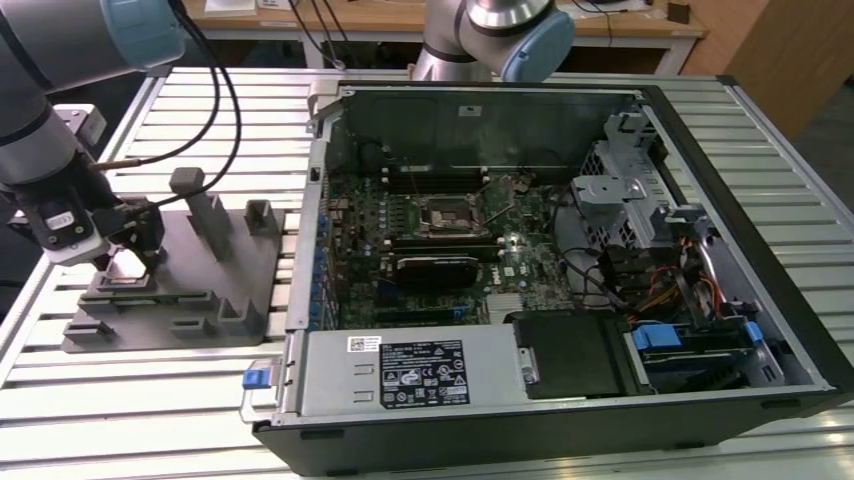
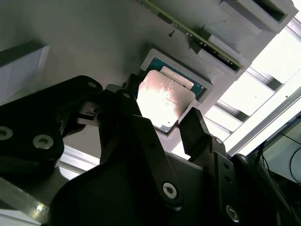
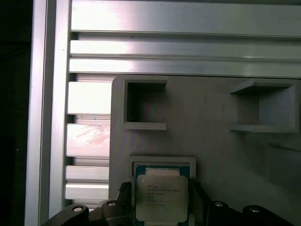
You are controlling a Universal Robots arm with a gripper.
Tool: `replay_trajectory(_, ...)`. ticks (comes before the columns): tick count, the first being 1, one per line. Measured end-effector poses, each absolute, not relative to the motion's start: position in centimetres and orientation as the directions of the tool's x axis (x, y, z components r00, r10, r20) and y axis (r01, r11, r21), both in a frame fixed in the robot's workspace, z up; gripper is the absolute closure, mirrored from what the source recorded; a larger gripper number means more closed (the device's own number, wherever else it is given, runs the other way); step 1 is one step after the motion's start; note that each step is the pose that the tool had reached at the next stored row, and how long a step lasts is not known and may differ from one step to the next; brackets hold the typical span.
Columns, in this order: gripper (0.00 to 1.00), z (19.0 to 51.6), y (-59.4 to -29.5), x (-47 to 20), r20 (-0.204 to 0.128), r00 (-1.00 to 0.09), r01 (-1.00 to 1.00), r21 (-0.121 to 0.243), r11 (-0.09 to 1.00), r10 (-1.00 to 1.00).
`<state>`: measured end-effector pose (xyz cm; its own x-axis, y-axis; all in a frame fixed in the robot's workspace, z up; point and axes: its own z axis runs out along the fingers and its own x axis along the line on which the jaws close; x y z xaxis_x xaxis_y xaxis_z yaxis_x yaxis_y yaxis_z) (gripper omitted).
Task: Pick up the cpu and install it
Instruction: 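Pick up the cpu and move it towards the insertion slot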
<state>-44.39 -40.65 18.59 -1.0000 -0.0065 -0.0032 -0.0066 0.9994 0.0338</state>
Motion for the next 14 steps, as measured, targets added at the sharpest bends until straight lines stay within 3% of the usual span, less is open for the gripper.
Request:
replay_trajectory(6,0.40,18.58,-40.65,-44.44,-0.005,-1.000,-0.007,0.034,0.999,-0.006)
replay_trajectory(8,0.47,18.58,-40.65,-44.44,-0.005,-1.000,-0.007,0.034,0.999,-0.007)
replay_trajectory(14,0.47,19.39,-40.65,-44.44,-0.005,-1.000,-0.007,0.034,0.999,-0.006)
